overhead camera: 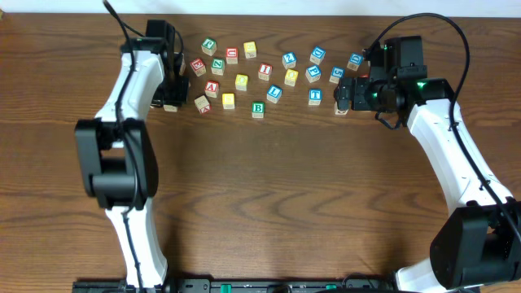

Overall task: Spell out ROBOT
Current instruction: 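Close left gripper on the green R block, then carry green R block to open table center and release it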

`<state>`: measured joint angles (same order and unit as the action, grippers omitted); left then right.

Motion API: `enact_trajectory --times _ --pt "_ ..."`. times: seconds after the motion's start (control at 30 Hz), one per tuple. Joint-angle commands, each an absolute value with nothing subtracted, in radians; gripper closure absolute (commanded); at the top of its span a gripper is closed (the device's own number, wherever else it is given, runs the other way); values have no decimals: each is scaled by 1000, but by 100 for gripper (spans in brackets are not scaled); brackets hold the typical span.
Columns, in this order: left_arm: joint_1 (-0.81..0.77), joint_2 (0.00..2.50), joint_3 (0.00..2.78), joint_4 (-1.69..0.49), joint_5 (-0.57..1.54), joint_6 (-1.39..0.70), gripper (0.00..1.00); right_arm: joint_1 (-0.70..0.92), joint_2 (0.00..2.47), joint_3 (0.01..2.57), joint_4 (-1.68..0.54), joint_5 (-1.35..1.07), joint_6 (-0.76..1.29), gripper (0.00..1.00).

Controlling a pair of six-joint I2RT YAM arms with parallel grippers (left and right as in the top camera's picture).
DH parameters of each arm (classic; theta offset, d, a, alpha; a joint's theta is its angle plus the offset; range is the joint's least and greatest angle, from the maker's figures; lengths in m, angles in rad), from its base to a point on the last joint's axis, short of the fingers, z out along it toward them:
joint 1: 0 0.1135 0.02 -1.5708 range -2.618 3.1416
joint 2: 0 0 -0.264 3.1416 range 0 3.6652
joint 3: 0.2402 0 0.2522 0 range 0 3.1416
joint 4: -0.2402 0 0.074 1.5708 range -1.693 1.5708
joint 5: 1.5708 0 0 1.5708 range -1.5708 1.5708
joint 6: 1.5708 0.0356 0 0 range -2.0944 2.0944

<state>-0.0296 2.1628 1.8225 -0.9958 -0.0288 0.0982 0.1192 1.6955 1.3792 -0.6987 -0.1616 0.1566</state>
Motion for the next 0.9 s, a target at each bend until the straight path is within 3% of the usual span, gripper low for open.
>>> enact_trajectory --times 0.0,0.17,0.4,0.67,0.87 --pt "-70 2043 1832 -1076 50 28 73 129 1704 1399 -700 -159 163 1" --pt "-117 2005 1832 -1174 236 -17 73 129 1704 1399 -700 -159 163 1" --pt "-221 2009 1747 -1178 216 -160 73 129 1704 1399 -700 -159 163 1" --pt "-339 2009 1537 -914 186 -297 73 129 1704 1399 -700 -159 163 1" --pt "-424 2009 1458 -781 32 -344 73 129 1704 1399 -700 -159 163 1"
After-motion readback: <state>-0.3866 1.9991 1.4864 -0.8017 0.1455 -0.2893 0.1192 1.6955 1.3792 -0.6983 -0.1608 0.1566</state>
